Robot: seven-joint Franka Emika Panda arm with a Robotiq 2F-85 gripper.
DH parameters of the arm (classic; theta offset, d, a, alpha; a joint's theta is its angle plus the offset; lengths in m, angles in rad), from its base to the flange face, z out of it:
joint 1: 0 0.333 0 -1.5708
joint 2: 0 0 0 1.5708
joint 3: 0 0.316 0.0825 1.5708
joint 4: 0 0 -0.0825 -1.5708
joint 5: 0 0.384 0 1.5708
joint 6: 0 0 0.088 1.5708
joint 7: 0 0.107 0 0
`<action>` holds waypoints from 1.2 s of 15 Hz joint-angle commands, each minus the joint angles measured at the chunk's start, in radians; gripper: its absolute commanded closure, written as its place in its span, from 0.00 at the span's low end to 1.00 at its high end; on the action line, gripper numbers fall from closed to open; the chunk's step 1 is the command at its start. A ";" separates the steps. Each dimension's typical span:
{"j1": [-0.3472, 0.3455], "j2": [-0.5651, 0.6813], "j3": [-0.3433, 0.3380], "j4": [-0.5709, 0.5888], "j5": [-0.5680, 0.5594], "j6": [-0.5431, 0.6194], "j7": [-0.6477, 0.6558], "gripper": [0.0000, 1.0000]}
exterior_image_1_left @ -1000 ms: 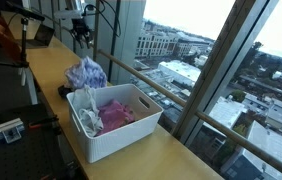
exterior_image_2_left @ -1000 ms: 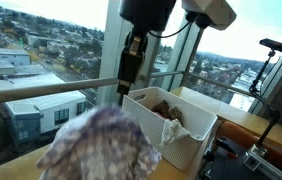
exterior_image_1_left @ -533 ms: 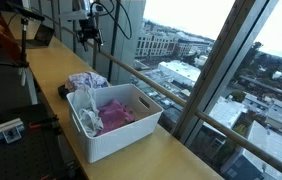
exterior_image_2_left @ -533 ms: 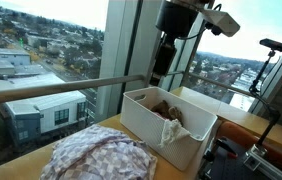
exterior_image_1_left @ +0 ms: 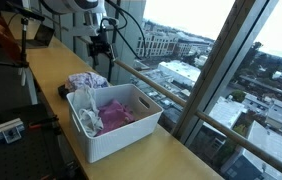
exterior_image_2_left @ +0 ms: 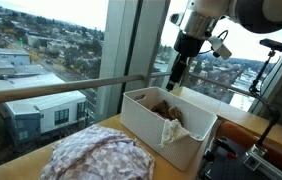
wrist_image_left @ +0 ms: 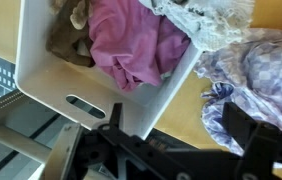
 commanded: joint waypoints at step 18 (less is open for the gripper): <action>-0.134 0.217 -0.120 -0.008 0.136 0.309 -0.169 0.00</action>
